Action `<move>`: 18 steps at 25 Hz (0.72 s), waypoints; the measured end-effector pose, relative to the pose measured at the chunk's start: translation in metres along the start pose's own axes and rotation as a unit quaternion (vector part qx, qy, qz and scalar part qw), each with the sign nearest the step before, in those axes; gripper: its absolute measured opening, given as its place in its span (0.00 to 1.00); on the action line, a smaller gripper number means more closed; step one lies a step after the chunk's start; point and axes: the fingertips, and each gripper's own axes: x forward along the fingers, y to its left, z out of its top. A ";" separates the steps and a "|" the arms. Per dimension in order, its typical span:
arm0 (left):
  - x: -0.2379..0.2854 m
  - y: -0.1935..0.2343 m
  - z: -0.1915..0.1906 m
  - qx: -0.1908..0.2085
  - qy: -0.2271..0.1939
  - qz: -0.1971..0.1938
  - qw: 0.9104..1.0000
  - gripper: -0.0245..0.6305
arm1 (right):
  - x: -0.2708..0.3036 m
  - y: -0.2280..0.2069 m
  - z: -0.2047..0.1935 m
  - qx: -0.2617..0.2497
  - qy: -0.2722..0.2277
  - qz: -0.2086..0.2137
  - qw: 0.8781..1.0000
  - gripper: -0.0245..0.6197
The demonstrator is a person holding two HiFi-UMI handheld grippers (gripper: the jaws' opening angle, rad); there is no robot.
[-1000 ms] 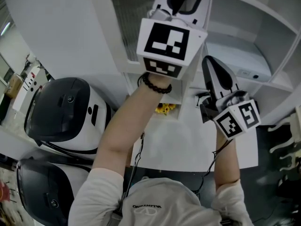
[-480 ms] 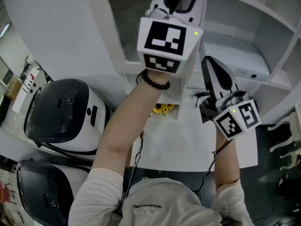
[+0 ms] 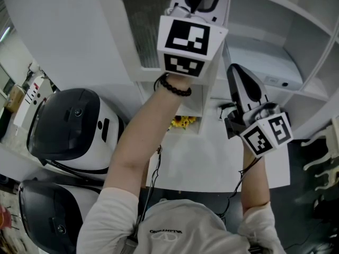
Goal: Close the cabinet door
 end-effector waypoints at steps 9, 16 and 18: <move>0.003 0.001 -0.003 0.007 0.005 0.002 1.000 0.16 | -0.003 0.000 0.001 -0.002 0.000 -0.006 1.000 0.05; 0.007 0.003 -0.007 0.014 0.010 0.005 1.000 0.16 | -0.004 0.000 0.003 -0.001 -0.002 -0.008 1.000 0.05; 0.007 0.002 -0.006 0.016 0.011 0.005 1.000 0.16 | -0.005 0.001 0.005 -0.002 -0.002 -0.009 1.000 0.05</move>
